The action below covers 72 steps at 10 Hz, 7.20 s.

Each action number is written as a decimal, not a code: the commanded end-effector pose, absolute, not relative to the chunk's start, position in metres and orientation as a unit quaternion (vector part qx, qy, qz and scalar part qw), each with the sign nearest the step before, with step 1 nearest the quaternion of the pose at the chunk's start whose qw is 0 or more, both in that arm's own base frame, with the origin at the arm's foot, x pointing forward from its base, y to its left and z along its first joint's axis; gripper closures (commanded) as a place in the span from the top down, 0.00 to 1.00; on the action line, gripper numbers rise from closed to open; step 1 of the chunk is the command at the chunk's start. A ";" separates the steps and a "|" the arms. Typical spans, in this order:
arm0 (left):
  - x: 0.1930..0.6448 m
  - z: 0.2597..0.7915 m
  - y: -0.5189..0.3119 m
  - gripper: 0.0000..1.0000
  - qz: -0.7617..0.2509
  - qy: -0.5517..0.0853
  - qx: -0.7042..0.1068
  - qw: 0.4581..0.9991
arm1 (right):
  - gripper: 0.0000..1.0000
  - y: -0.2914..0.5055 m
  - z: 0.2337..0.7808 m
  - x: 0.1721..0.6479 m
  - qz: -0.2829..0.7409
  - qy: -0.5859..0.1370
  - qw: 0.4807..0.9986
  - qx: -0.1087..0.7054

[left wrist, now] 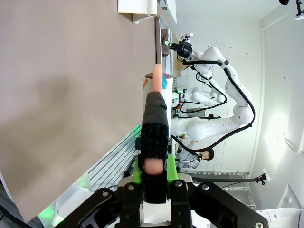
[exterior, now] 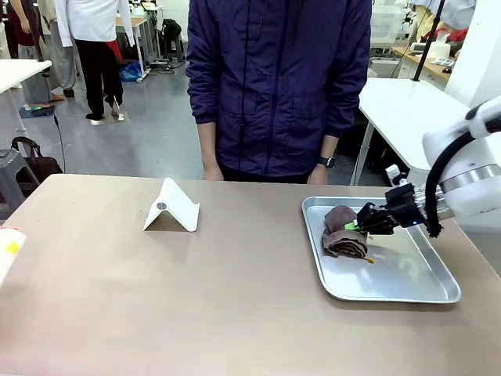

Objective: Clean the surface of the table.
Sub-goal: Clean the area not pointed to by the person.

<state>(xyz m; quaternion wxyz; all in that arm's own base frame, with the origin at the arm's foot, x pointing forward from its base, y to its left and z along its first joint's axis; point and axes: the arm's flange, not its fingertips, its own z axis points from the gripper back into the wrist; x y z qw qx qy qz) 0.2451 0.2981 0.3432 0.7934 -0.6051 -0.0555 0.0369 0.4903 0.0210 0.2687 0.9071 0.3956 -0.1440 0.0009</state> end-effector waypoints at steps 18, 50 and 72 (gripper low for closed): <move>0.245 0.347 0.295 0.22 0.044 -0.054 -0.605 0.793 | 0.00 -0.220 0.327 0.309 0.046 -0.222 0.559 0.797; 0.245 0.347 0.295 0.22 0.044 -0.054 -0.605 0.793 | 0.07 -0.038 0.253 0.446 0.091 -0.244 0.901 0.347; 0.245 0.347 0.295 0.22 0.044 -0.054 -0.605 0.793 | 0.07 0.048 0.262 0.448 0.191 -0.249 0.918 0.241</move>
